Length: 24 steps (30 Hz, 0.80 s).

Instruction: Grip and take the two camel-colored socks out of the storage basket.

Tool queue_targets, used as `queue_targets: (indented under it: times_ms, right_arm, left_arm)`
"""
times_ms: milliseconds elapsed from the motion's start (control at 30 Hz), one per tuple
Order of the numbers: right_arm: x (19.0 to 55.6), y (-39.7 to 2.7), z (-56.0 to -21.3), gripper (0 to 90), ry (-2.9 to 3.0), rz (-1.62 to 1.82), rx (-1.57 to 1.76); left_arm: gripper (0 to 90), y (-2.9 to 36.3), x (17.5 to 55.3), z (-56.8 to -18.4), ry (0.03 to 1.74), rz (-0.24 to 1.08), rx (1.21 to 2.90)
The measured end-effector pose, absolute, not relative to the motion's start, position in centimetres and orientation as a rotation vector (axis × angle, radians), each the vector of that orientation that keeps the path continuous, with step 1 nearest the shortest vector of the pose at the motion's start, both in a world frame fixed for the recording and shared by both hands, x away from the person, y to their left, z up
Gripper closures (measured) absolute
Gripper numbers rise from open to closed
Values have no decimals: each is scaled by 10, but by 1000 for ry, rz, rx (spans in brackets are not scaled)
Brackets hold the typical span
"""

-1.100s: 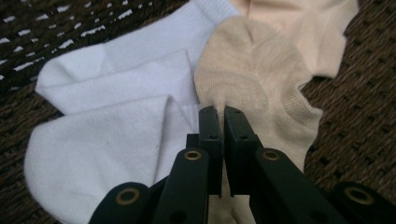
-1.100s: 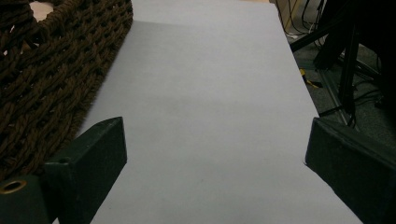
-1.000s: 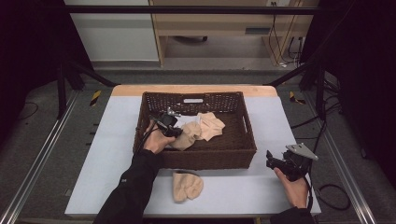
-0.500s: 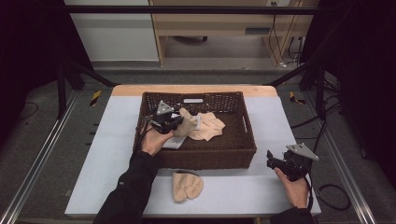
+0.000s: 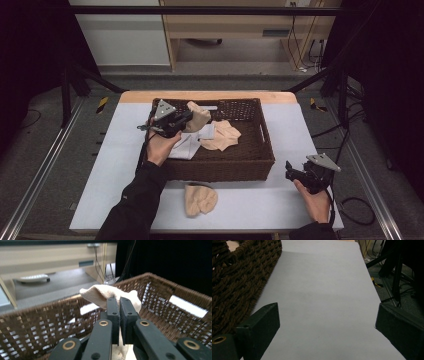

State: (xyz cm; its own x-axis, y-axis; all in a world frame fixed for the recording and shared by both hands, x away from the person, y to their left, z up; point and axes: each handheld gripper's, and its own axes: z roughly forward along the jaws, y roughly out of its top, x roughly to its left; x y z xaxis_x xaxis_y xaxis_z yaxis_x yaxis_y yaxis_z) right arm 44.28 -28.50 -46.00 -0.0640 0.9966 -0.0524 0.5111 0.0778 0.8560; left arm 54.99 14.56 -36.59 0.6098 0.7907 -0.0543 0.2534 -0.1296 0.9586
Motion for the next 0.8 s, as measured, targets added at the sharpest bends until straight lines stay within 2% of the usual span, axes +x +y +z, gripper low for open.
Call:
queue_targets:
  times_ms: [367, 800]
  right_arm:
    - [442, -285, -459, 57, 1660, 894, 1528]
    - [442, -285, -459, 56, 1662, 886, 1524]
  left_arm:
    - [865, 150, 520, -323, 794, 607, 1608]
    - [865, 169, 469, -294, 688, 627, 1557]
